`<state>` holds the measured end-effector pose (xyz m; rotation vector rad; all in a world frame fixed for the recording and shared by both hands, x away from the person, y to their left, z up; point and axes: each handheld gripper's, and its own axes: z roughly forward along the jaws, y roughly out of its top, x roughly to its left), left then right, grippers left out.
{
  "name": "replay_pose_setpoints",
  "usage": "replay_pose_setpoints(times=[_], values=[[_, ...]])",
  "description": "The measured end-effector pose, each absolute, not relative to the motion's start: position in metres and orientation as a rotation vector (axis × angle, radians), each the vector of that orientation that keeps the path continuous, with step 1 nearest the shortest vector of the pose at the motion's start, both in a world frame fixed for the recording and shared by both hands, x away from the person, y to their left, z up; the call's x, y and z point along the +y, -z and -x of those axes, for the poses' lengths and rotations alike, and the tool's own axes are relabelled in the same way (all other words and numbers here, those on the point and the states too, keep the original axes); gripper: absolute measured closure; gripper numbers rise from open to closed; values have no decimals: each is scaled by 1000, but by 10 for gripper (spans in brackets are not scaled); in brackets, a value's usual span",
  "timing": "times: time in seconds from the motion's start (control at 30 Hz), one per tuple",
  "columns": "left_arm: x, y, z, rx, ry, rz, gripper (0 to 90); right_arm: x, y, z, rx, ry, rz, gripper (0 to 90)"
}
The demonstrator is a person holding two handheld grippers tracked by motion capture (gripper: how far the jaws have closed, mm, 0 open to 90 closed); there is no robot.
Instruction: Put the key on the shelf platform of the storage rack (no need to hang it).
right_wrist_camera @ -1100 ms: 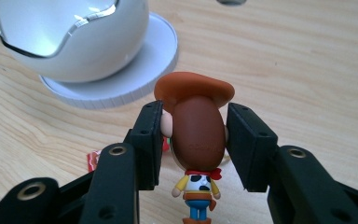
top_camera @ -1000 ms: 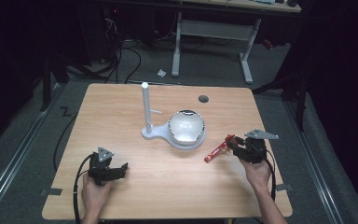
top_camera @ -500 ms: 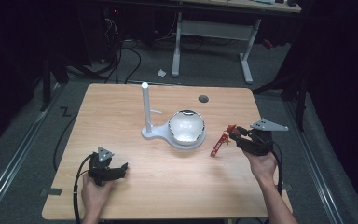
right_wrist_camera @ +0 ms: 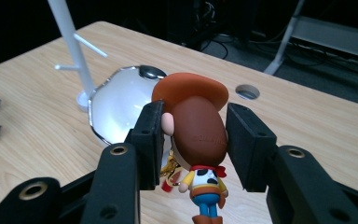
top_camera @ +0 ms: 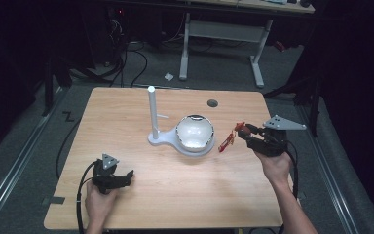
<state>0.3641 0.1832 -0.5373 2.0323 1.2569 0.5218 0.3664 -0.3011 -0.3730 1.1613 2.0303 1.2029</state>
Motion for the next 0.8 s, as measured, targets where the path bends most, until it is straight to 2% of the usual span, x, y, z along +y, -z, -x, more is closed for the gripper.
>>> replay_pose_setpoints(times=[0.8], values=[[183,537,-364,1256,-522,-2032,147,-262,330,-376,2132,-1286,-1019,589]])
